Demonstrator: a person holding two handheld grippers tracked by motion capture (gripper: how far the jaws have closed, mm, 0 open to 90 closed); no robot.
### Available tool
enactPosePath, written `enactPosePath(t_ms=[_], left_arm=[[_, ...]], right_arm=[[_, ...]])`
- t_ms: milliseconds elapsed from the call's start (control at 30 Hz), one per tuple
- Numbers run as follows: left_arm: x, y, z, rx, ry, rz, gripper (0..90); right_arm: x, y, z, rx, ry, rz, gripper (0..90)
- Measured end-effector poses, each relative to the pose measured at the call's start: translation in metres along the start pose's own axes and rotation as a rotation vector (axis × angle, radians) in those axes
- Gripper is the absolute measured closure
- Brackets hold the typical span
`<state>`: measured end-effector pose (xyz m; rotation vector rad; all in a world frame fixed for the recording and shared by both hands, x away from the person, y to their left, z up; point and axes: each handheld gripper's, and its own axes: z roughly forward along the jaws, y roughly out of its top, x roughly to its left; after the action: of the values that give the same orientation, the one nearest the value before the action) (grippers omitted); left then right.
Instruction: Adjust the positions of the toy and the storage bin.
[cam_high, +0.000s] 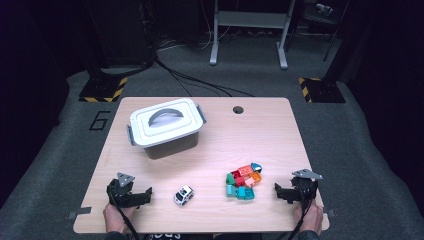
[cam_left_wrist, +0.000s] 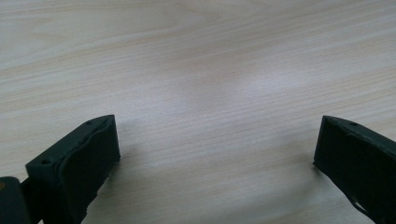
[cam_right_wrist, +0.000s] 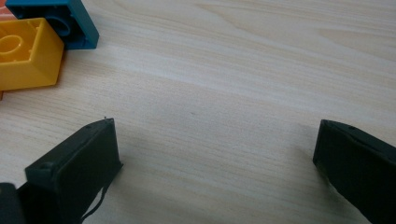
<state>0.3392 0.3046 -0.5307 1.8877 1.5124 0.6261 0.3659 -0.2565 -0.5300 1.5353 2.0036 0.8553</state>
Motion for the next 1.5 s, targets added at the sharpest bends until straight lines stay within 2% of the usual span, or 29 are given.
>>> enactPosePath(t_ms=[67,133,300,500,700,967,1067,1267,1433,1500], left_arm=[[-0.003,0.001,-0.001,-0.003,-0.005,0.006,0.0],[-0.008,0.001,-0.003,-0.008,-0.028,0.005,0.0],[-0.024,0.003,-0.006,-0.024,-0.057,0.030,0.0],[-0.038,0.010,-0.008,-0.026,-0.112,0.051,0.0],[-0.052,0.015,-0.015,-0.057,-0.154,0.064,0.0],[-0.069,0.023,-0.020,-0.070,-0.218,0.119,0.0],[-0.076,0.024,-0.019,-0.066,-0.243,0.129,0.0],[-0.092,0.026,-0.015,-0.040,-0.267,0.176,0.0],[-0.101,0.026,-0.011,-0.021,-0.274,0.225,0.0],[-0.103,0.026,-0.009,-0.012,-0.280,0.232,0.0]], right_arm=[[0.000,0.000,0.000,0.002,0.000,-0.001,0.0],[0.000,0.000,0.000,0.001,-0.001,0.002,0.0],[0.001,0.000,0.000,0.001,0.001,0.003,0.0],[0.001,0.001,0.001,0.002,0.002,-0.006,0.0],[0.001,0.001,0.001,0.003,0.003,-0.010,0.0],[0.002,0.001,0.001,0.005,0.004,-0.005,0.0],[0.002,0.001,0.001,0.005,0.005,-0.005,0.0],[0.002,0.001,0.001,0.005,0.004,-0.005,0.0],[0.002,0.001,0.001,0.004,0.004,-0.006,0.0],[0.002,0.001,0.001,0.004,0.004,-0.006,0.0]])
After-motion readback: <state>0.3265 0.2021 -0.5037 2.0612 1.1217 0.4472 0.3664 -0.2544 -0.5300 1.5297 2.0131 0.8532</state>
